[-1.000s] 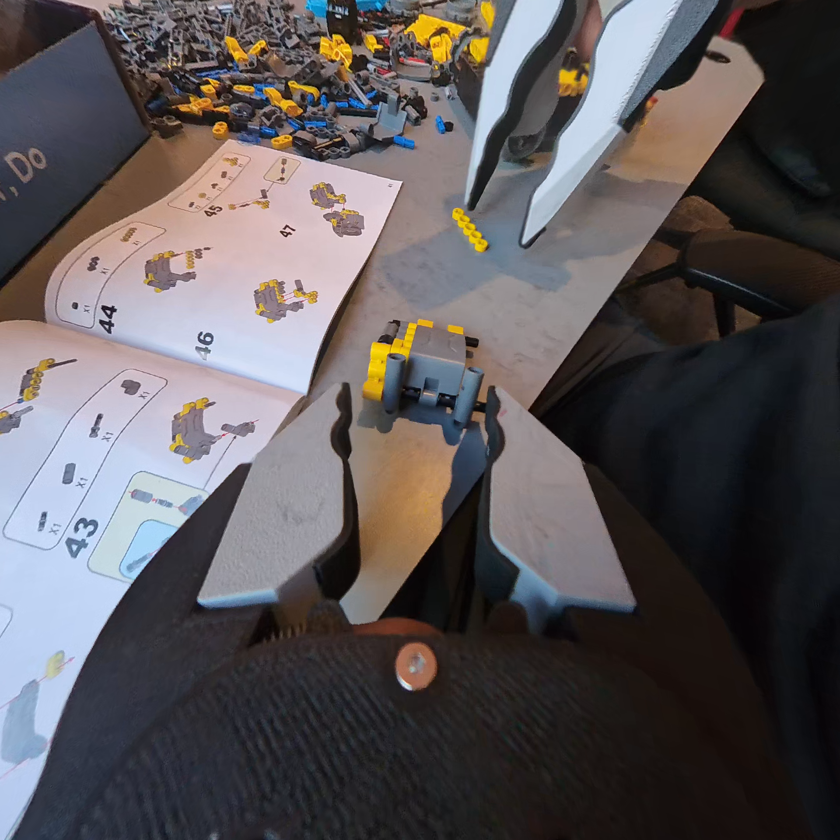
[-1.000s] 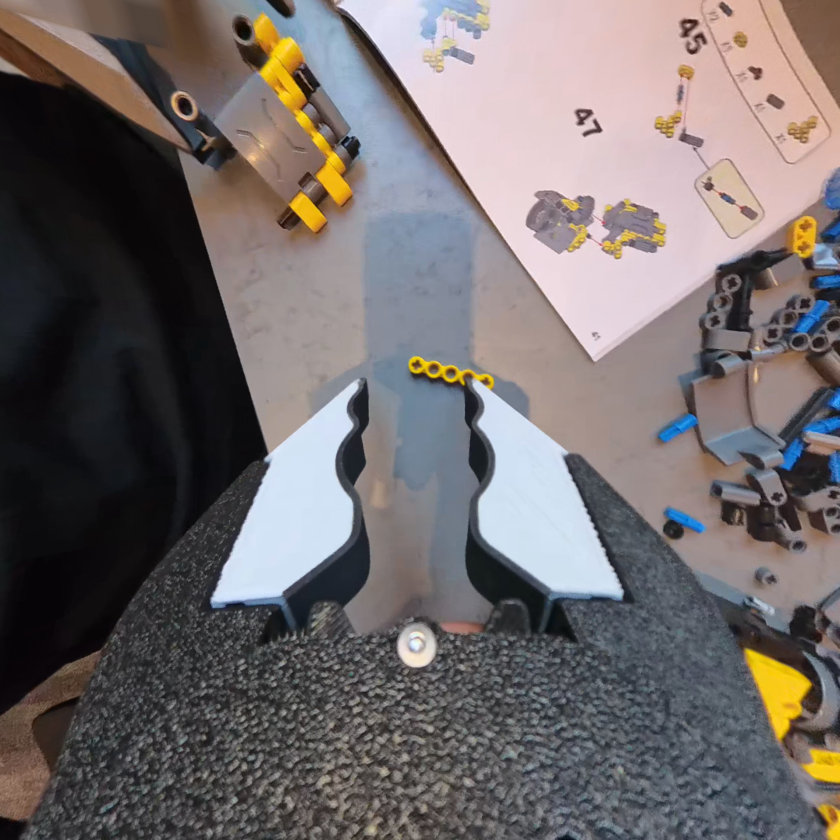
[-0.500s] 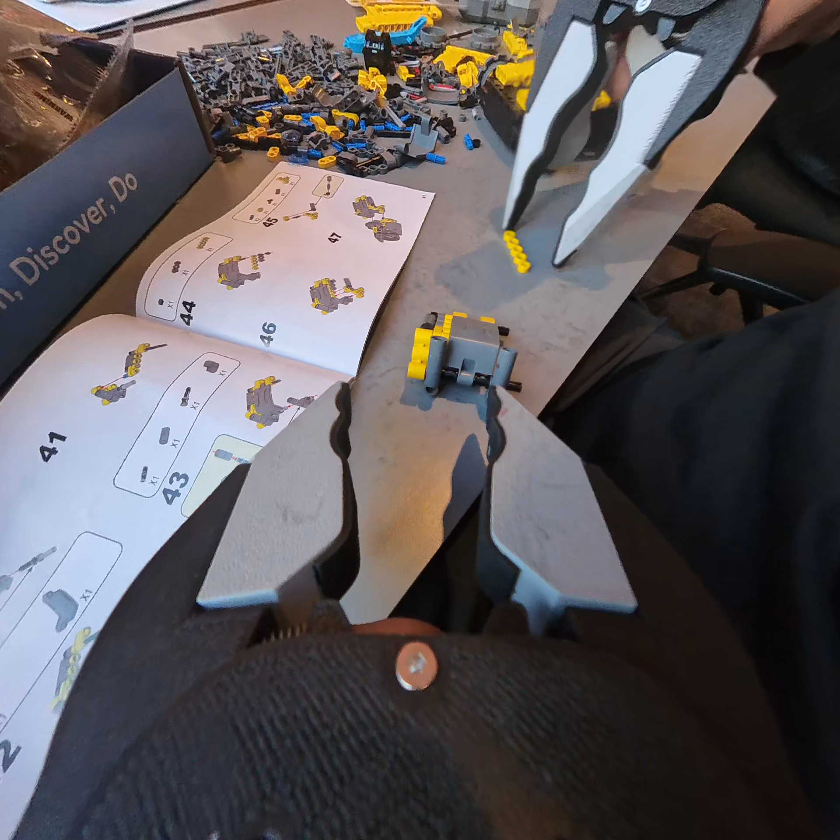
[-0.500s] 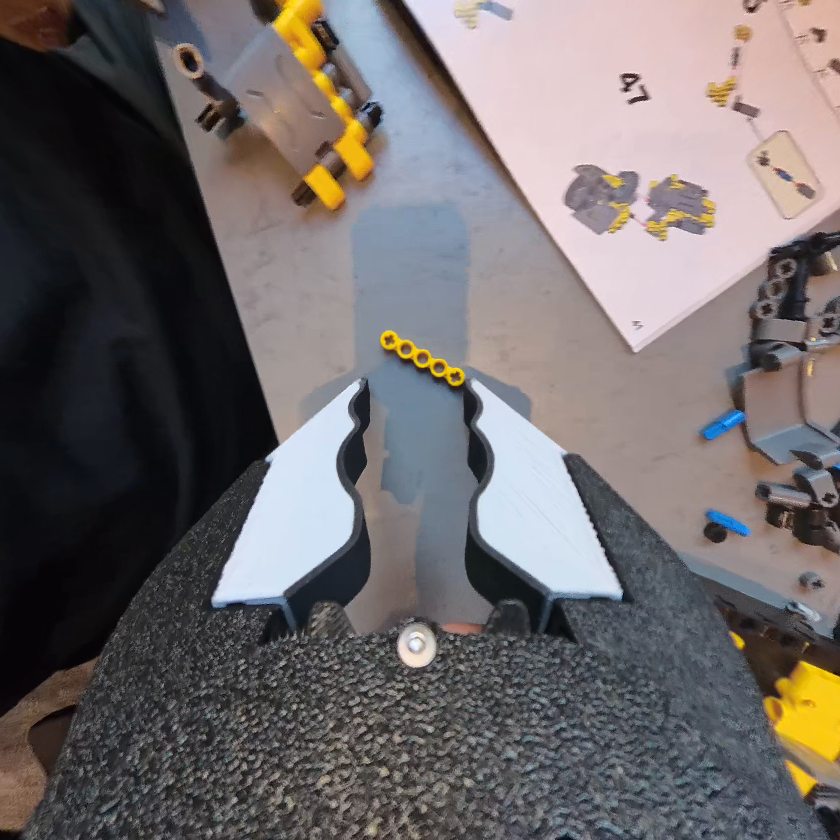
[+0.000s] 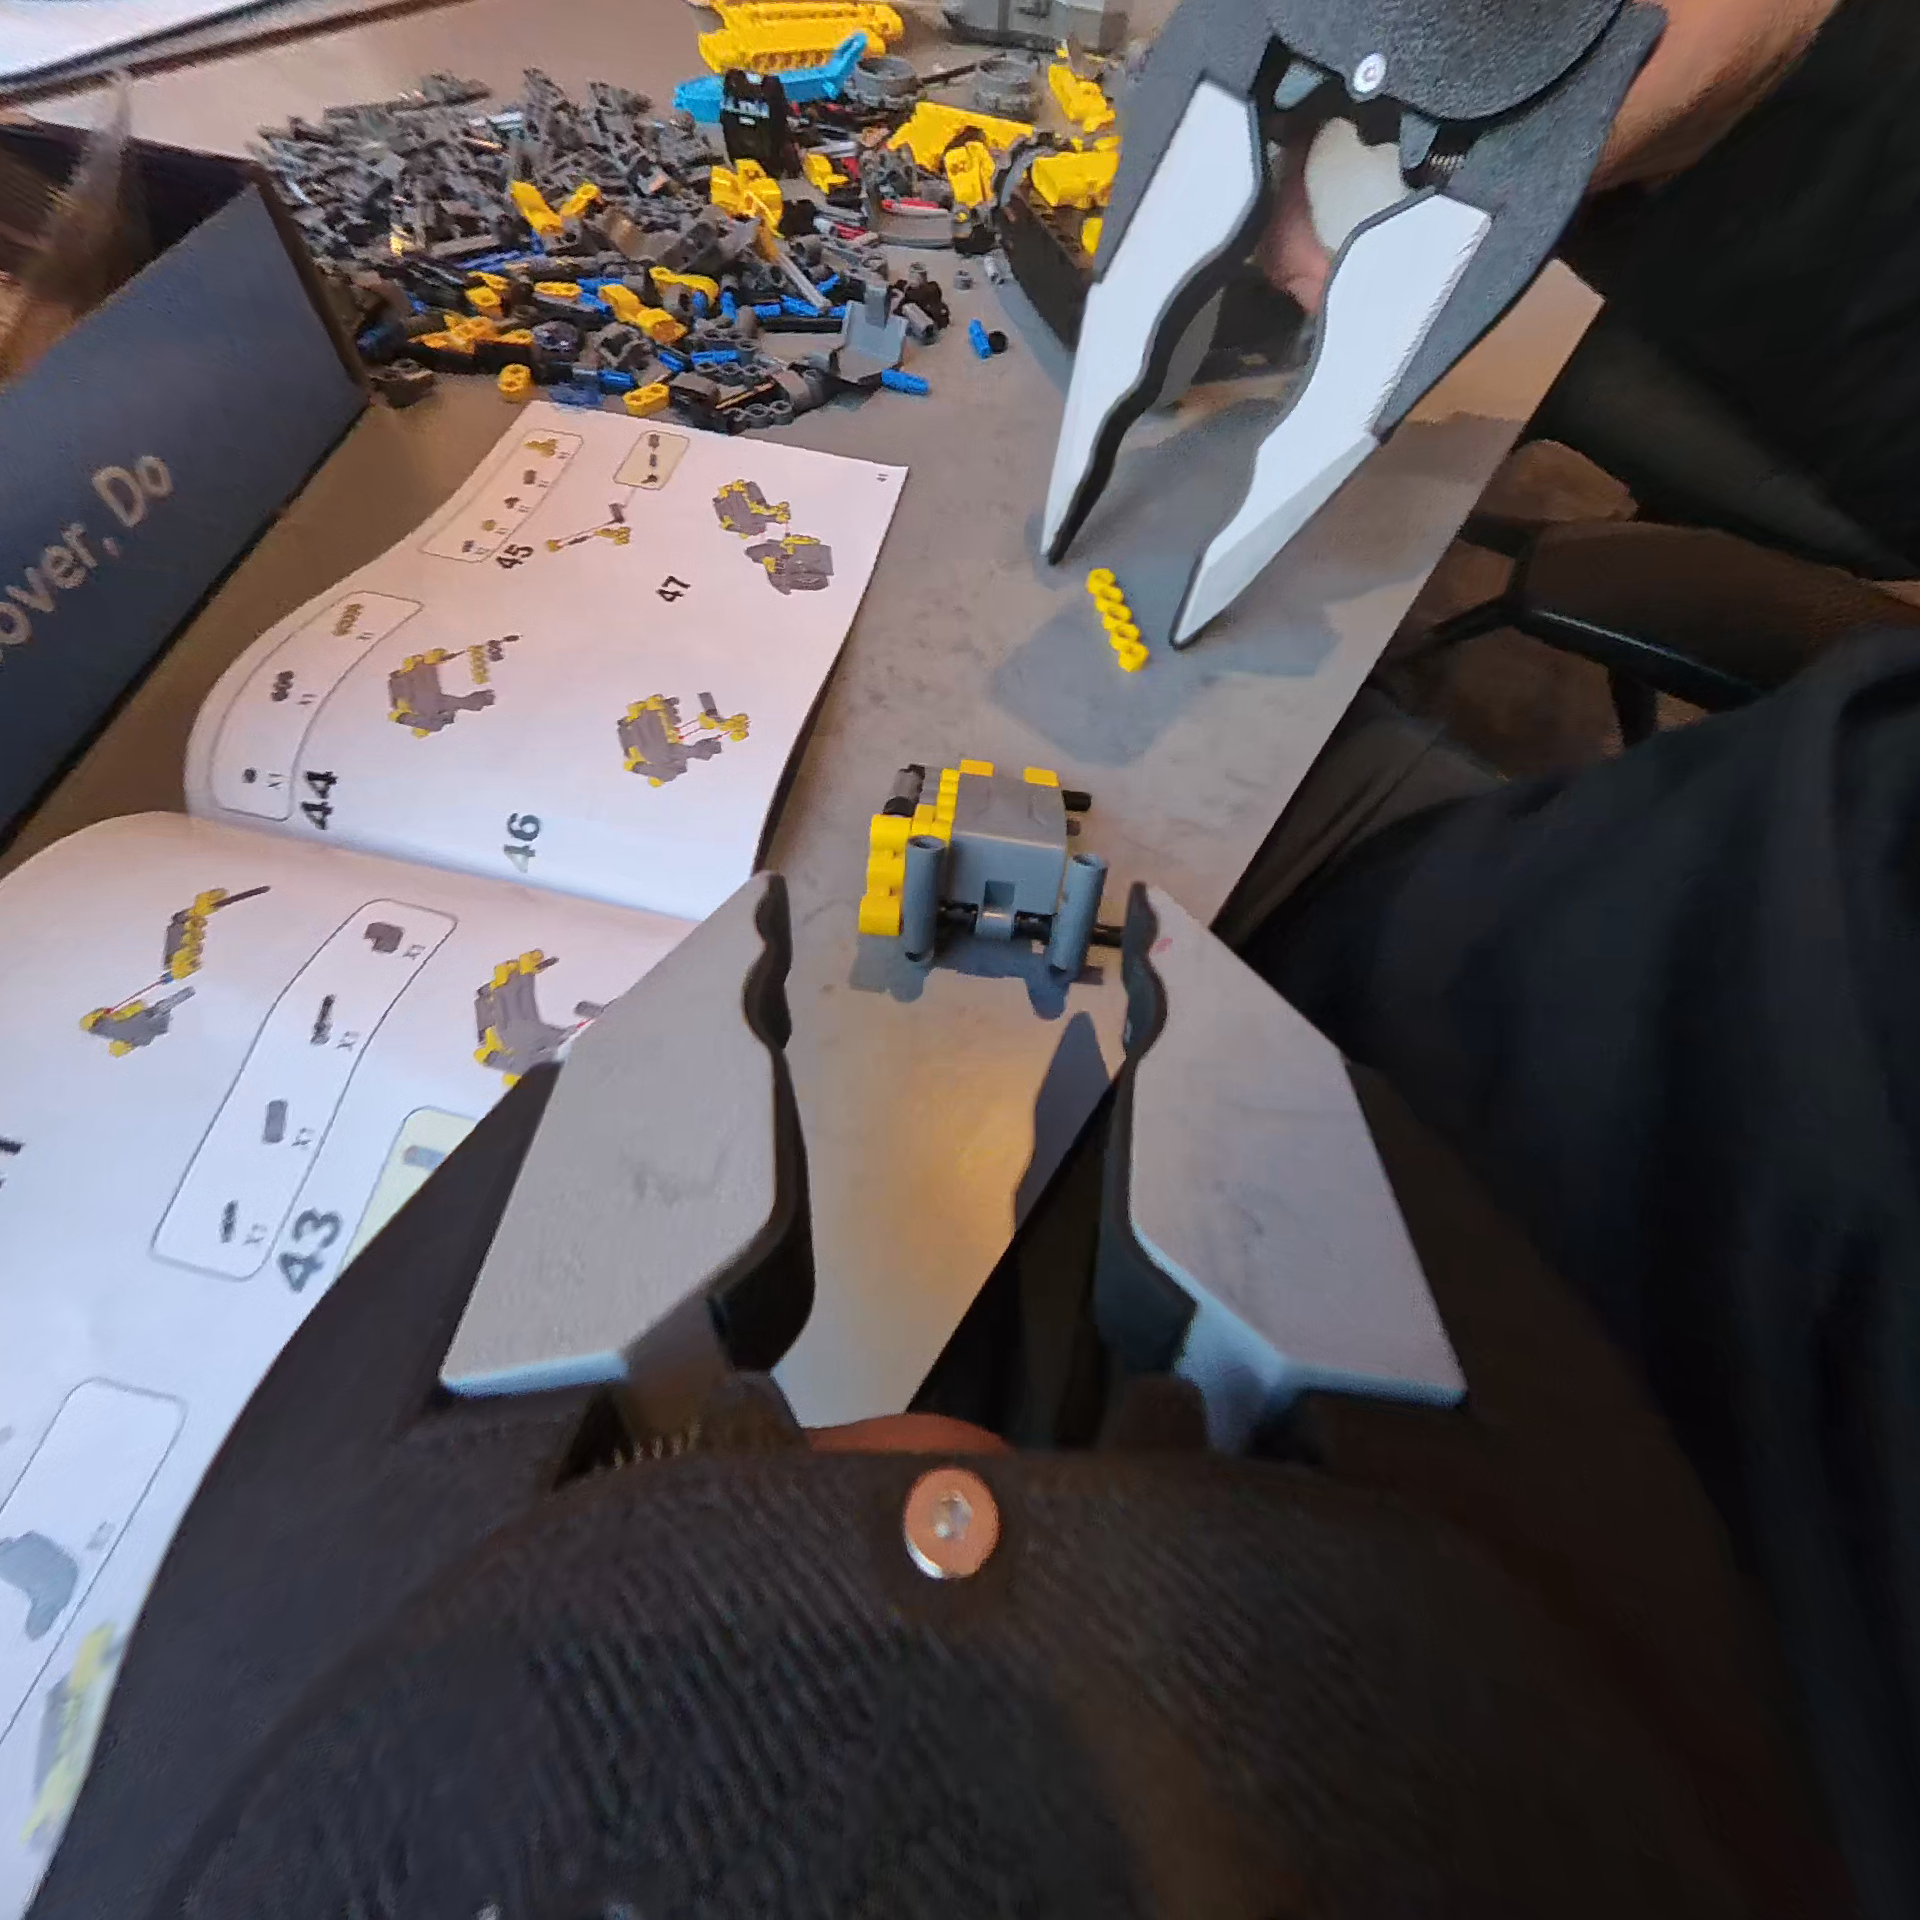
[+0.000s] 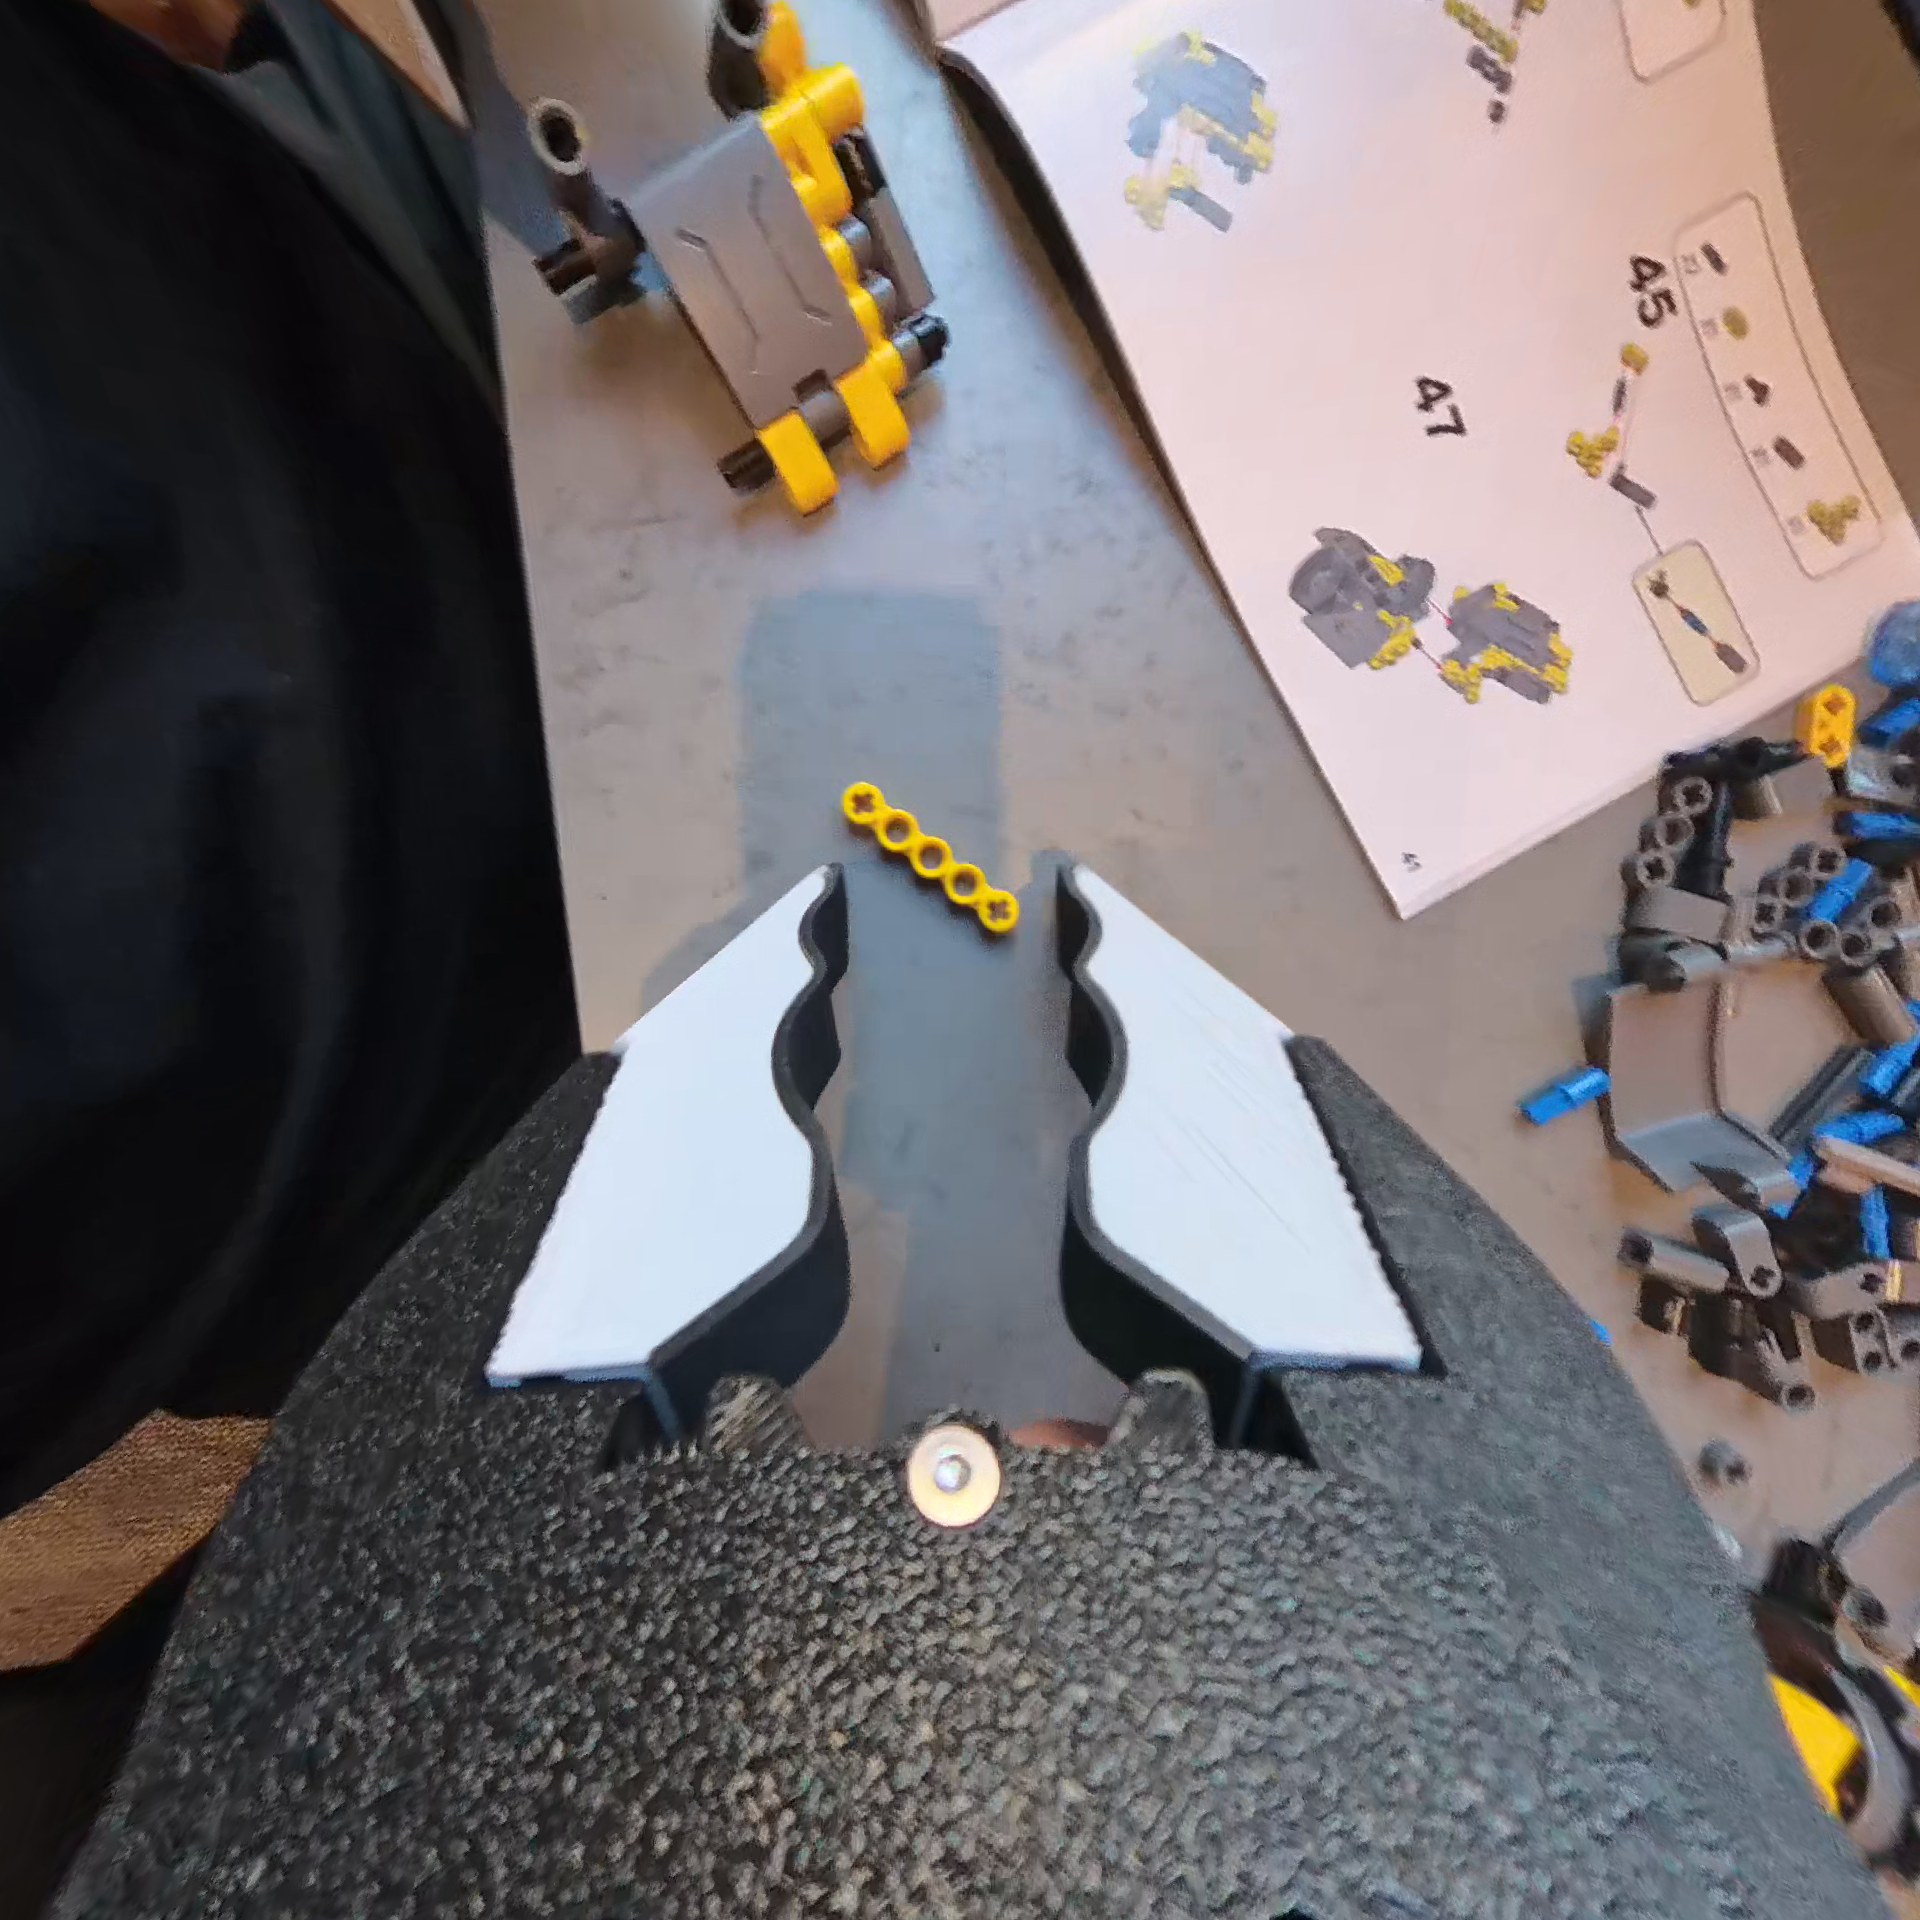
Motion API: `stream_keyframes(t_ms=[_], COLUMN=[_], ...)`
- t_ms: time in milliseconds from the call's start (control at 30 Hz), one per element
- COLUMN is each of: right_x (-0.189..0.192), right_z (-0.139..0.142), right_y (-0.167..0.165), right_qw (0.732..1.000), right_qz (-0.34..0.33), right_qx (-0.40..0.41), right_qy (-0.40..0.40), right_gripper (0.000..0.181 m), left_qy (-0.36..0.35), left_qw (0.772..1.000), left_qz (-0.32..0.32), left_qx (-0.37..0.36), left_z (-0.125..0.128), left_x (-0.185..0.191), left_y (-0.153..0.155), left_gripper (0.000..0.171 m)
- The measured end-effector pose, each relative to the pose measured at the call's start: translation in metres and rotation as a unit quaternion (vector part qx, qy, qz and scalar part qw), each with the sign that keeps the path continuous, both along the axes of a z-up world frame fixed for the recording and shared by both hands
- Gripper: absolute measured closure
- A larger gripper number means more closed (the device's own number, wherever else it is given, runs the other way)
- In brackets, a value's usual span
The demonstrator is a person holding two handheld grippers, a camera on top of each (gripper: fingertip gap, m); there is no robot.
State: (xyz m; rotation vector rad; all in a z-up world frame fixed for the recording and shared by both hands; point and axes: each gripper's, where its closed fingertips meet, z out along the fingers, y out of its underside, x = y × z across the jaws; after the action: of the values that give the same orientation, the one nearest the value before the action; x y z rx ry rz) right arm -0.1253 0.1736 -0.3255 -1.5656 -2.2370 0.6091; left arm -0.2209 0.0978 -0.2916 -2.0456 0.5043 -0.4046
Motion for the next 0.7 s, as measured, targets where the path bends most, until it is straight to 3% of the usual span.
stream_keyframes(t_ms=[267, 400, 700], right_x=[0.001, 0.0, -0.009], right_z=[0.0, 0.0, 0.005], right_y=[-0.007, -0.01, -0.011], right_qw=[1.0, 0.999, 0.994], right_qz=[0.007, 0.001, -0.005], right_qx=[-0.019, -0.042, -0.07], right_qy=[0.015, 0.032, 0.08], right_gripper=[0.151, 0.145, 0.146], left_qy=[0.027, 0.03, -0.054], left_qw=[0.998, 0.998, 0.994], left_qz=[-0.036, -0.034, 0.018], left_qx=[-0.033, -0.054, -0.088], left_z=[-0.014, -0.021, -0.017], left_x=[0.016, 0.014, -0.002], left_y=[0.01, 0.012, 0.02], left_gripper=[0.104, 0.119, 0.12])
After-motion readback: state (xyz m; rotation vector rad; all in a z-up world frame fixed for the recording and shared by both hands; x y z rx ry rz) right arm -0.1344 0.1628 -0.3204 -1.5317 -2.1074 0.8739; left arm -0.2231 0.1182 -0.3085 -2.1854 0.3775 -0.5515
